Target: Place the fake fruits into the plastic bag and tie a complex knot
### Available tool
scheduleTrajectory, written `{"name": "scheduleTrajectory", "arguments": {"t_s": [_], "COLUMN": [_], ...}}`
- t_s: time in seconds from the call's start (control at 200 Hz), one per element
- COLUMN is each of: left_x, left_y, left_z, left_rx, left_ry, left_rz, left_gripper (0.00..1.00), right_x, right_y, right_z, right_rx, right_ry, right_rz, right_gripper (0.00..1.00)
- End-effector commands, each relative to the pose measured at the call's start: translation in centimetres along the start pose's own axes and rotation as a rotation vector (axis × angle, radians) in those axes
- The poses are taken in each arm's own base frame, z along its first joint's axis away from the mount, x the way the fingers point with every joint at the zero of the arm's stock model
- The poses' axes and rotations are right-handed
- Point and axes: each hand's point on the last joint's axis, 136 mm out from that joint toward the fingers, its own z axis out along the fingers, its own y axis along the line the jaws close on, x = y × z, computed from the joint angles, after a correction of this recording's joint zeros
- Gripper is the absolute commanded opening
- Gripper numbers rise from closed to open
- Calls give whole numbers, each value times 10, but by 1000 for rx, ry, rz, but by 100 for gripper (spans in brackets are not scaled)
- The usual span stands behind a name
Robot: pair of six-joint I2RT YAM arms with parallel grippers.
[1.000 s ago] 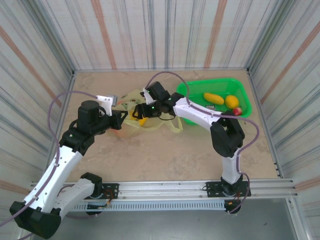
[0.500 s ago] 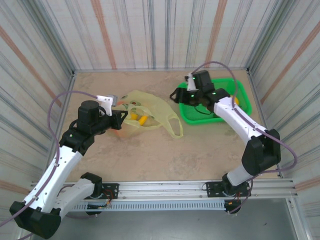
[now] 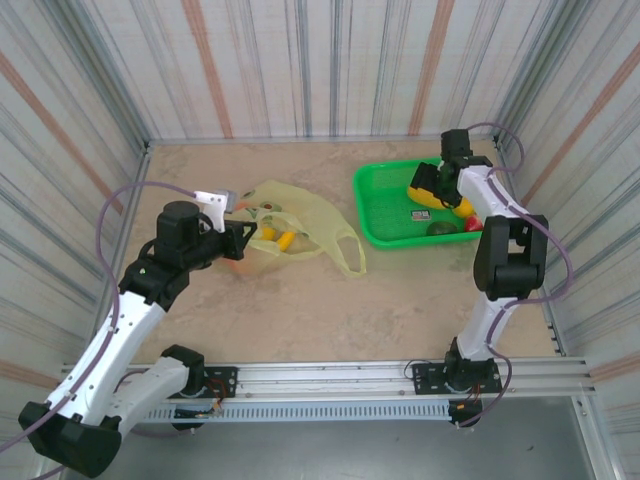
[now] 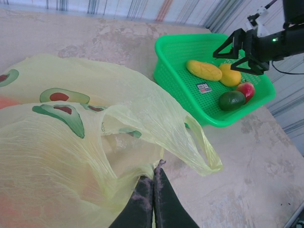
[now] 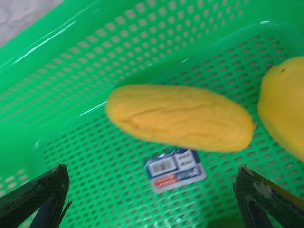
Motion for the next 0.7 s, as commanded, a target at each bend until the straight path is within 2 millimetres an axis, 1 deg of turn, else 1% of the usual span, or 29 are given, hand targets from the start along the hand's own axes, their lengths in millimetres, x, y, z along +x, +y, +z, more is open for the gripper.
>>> {"name": "scheduleTrajectory", "arguments": {"t_s": [0.0, 0.05, 0.1, 0.18, 0.255, 0.336, 0.426, 0.551, 0.696], "left_x": [3, 3, 4, 5, 5, 4, 4, 3, 4], "left_y": [-3, -3, -2, -1, -1, 1, 3, 2, 2], "left_z": [0, 0, 1, 3, 4, 5, 5, 6, 6], "left_rx": [7, 7, 3, 3, 5, 2, -2, 2, 6], "left_ry": [7, 9, 13, 19, 22, 21, 19, 17, 20], "left_rz": [15, 17, 16, 14, 12, 8, 4, 3, 0], "left_gripper": [0, 0, 0, 0, 0, 0, 0, 0, 0], "right_x": [-33, -36, -36, -37, -35, -28, -20, -12, 3], "right_y": [14, 15, 19, 13, 13, 11, 15, 18, 21], "right_z": [9, 20, 26, 39, 50, 59, 62, 57, 55], "right_rx": [-132, -142, -175, -201, -273, -302, -308, -288, -245], "right_ry": [-44, -32, -12, 4, 44, 80, 99, 103, 121], "right_rz": [-17, -34, -52, -27, 20, 48, 31, -15, -84], "right_gripper": [92, 93, 93, 93, 92, 92, 91, 91, 91]}}
